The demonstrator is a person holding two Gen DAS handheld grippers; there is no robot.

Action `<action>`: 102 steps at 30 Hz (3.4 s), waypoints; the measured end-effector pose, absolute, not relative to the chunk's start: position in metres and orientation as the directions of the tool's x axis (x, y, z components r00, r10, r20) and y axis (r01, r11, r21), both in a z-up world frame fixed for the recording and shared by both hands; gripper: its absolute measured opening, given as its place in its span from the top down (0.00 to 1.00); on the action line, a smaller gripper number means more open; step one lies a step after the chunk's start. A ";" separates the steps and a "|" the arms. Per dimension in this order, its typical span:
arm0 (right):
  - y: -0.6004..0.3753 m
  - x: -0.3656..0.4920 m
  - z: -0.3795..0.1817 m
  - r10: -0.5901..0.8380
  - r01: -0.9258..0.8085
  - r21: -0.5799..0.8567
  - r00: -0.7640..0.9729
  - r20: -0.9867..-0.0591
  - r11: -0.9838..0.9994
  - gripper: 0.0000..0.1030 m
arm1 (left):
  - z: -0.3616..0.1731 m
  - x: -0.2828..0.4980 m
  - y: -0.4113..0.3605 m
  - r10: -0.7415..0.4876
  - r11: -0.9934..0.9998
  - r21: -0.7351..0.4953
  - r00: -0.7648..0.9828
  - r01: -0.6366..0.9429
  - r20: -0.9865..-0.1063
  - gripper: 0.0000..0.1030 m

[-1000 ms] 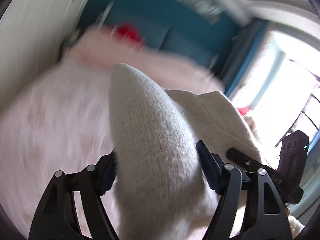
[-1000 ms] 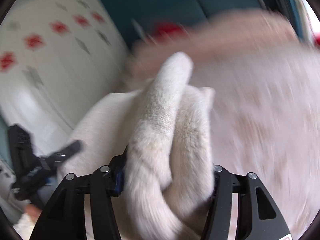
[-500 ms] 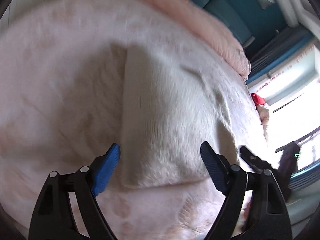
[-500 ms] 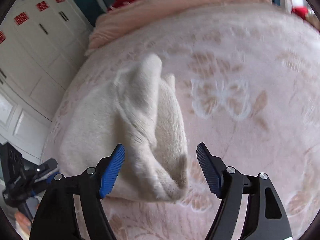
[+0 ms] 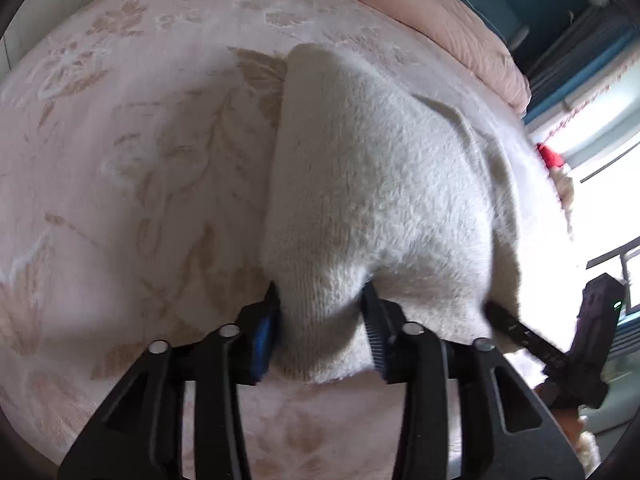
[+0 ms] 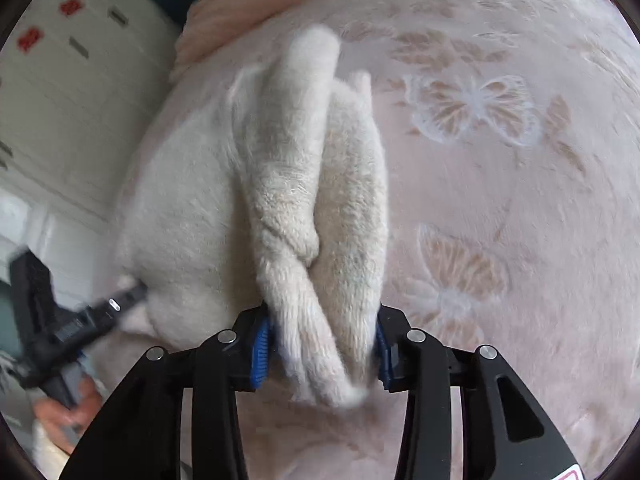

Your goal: Fold small clothes

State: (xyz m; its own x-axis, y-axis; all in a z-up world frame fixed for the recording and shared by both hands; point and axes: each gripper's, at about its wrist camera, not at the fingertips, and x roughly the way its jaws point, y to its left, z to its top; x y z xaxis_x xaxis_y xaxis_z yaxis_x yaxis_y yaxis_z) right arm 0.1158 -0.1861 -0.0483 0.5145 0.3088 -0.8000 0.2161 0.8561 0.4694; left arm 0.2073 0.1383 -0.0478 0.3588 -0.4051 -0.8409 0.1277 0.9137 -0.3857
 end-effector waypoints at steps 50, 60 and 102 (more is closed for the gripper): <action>-0.147 0.092 0.053 0.137 0.157 0.274 0.579 -0.804 0.949 0.92 | 0.037 0.165 0.059 -0.180 0.965 -0.047 0.517 0.259 -0.837 0.28; -0.137 0.042 0.043 0.070 0.188 0.232 0.615 -0.786 0.955 0.90 | 0.037 0.108 0.061 -0.128 0.956 0.049 0.563 0.289 -0.816 0.17; -0.095 -0.018 -0.025 -0.118 0.283 0.077 0.612 -0.782 0.956 0.29 | -0.038 0.029 0.077 -0.070 0.976 0.075 0.617 0.206 -0.784 0.15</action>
State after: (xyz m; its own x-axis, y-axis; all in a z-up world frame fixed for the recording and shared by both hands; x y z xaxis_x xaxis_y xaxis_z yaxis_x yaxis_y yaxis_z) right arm -0.0176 -0.0946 -0.0255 0.6115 -0.1178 -0.7824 0.2829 0.9561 0.0771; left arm 0.0294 0.0769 -0.0378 0.6167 -0.0700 -0.7841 0.2061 0.9757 0.0750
